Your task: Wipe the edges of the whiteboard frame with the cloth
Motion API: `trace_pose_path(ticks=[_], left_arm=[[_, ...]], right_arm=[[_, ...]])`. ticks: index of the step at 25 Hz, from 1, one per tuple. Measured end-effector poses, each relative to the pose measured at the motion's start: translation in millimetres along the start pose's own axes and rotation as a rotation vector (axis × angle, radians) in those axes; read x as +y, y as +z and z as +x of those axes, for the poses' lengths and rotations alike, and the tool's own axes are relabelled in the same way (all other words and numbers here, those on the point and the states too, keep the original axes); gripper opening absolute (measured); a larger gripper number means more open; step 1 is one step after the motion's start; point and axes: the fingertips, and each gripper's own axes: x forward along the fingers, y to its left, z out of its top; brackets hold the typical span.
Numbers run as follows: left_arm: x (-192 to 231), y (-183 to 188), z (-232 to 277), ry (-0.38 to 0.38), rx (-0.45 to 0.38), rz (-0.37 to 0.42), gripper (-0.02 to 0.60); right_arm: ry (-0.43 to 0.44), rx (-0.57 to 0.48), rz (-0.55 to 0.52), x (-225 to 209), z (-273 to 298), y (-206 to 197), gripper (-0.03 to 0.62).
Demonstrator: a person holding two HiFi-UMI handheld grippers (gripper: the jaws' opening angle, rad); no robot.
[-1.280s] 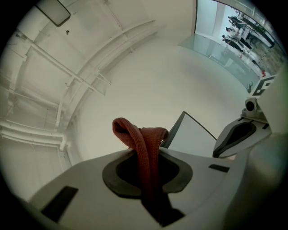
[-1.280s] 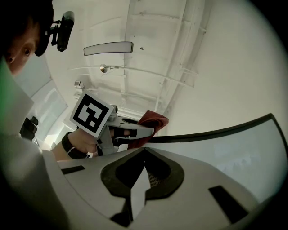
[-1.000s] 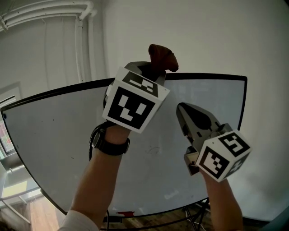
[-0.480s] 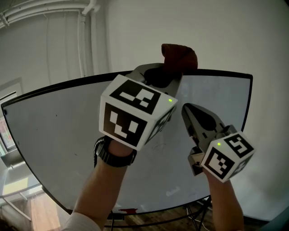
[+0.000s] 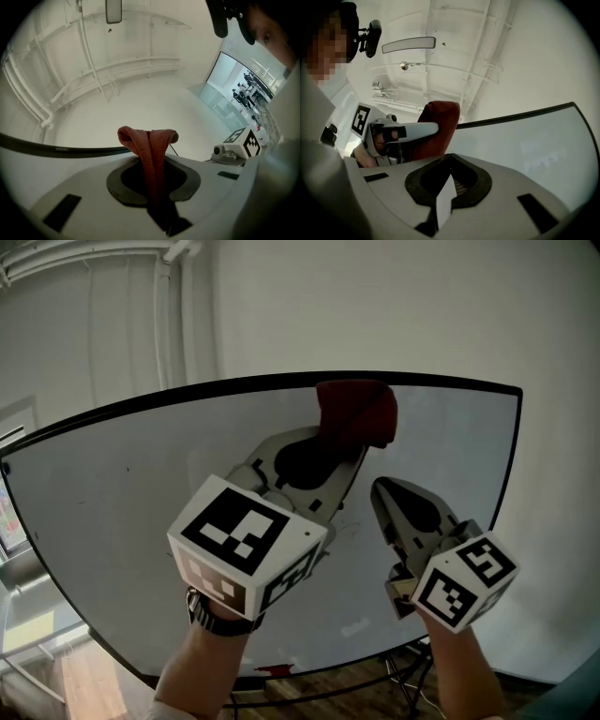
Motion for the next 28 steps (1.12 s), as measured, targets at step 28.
trace_pose_path(ticks=[28], left_arm=[[-43.5, -172.5, -271.5, 0.080, 0.078, -0.260, 0.064]], right_arm=[[-0.027, 0.223, 0.102, 225.1, -29.0, -165.8, 0.002]])
